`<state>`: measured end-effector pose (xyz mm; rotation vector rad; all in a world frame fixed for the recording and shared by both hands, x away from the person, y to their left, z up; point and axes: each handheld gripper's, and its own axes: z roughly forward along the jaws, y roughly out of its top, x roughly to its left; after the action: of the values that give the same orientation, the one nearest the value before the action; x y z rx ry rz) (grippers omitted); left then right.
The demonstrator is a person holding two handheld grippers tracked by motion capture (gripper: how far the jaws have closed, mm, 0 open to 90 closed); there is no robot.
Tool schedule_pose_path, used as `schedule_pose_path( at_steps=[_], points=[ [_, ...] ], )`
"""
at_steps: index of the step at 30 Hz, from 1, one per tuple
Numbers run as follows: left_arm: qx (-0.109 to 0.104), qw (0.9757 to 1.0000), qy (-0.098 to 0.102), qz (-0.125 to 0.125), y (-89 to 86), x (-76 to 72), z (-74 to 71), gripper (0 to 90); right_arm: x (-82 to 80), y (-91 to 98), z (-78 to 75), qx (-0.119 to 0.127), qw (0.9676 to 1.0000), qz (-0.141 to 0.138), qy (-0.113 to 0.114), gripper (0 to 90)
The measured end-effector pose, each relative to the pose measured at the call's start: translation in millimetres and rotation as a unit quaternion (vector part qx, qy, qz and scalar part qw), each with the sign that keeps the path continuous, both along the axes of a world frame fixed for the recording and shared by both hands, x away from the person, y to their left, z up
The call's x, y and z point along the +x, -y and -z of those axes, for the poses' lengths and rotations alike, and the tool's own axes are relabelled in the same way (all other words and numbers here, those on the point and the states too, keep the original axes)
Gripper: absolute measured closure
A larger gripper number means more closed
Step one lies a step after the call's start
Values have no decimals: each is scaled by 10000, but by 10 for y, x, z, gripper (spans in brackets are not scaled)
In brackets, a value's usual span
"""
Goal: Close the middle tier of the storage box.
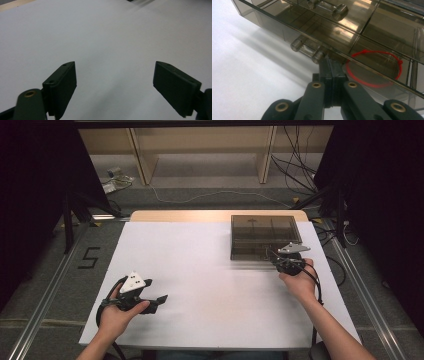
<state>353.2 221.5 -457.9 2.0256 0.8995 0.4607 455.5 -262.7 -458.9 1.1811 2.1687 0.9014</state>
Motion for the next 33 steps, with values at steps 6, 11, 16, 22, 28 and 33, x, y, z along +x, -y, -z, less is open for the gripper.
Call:
schedule_pose_path(
  at_steps=[6, 11, 16, 22, 28, 33],
  points=[
    [4, 10000, 4, 4, -2, 0, 0, 190, 24, -6, -1, 3, 10000, 35, -1, 900],
    [7, 10000, -4, 6, 0, 1, 0, 189, 42, -7, -3, 10, 10000, 41, 3, 900],
    [2, 10000, 0, 0, -1, 0, 0, 190, 58, -10, -4, 40, 10000, 66, 15, 900],
    [8, 10000, -1, 3, 0, 0, 0, 189, 80, -12, -4, 63, 9999, 81, 25, 900],
    [3, 10000, 2, -1, -1, -1, 0, 190, 100, -11, -2, 69, 9999, 100, 34, 900],
    [3, 10000, 1, 2, -1, -1, 0, 190, 115, -13, -2, 91, 9999, 115, 39, 900]
  ],
)
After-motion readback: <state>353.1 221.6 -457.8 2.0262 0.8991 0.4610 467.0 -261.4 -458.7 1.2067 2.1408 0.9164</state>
